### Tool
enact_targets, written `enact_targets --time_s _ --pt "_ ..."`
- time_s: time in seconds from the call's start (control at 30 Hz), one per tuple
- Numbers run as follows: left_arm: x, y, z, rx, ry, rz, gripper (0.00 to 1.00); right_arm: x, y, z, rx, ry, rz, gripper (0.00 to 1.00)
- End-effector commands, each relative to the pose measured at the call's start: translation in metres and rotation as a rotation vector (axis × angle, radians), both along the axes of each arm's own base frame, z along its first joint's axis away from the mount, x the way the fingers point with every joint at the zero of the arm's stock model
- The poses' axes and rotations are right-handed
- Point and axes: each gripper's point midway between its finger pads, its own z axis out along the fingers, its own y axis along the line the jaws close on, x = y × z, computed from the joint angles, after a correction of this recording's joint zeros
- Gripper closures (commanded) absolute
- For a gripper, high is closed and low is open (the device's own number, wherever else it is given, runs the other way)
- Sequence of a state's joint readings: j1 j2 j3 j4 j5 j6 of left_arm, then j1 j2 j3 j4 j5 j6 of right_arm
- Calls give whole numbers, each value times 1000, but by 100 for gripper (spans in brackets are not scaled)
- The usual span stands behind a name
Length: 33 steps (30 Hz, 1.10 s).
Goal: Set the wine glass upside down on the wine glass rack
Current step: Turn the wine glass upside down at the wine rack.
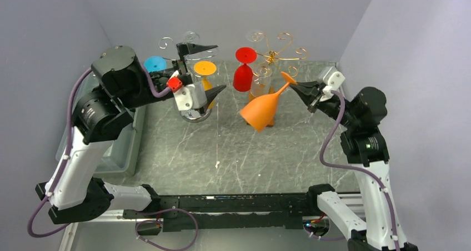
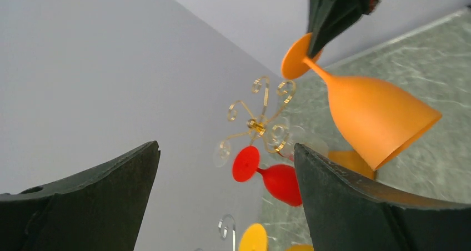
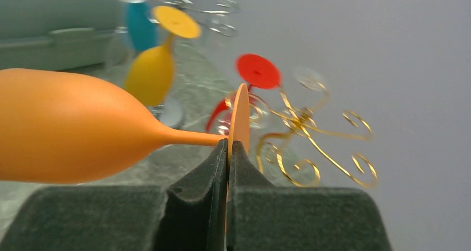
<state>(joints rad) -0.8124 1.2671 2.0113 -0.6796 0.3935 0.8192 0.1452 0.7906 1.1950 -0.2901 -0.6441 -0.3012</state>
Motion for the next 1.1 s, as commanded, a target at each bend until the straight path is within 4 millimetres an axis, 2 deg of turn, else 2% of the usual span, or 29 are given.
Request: enact_targets --time_s 0.0,0.1,0.2,0.27,0.43,0.57,0.8,0.97,1.0,1.03,1.07 --pt "-24 0 -45 170 90 -111 4 -56 43 44 -91 -228 399 100" --pt "-28 -6 -67 234 148 -153 6 -62 57 58 -60 -235 521 100" --pt "-24 -15 -87 290 219 -181 9 -60 74 62 -47 -235 579 100" --pt "-17 -22 -85 266 223 -173 10 -58 87 59 -64 -227 604 100" --pt "-4 -30 -63 167 177 -134 11 -50 119 38 -116 -192 620 100" --pt "-8 -28 -83 235 218 -149 16 -45 136 31 -131 -199 624 100" --pt "-13 -25 -119 328 274 -170 41 -41 156 40 -123 -243 615 100" --pt "0 -24 -123 350 229 -125 65 -42 164 40 -119 -259 607 100" --pt "2 -24 -121 349 215 -116 74 -42 164 39 -115 -254 605 100" --pt "4 -24 -120 348 200 -108 84 -42 163 38 -103 -245 599 91" --pt "6 -23 -119 348 183 -99 91 -41 161 41 -81 -243 583 77"
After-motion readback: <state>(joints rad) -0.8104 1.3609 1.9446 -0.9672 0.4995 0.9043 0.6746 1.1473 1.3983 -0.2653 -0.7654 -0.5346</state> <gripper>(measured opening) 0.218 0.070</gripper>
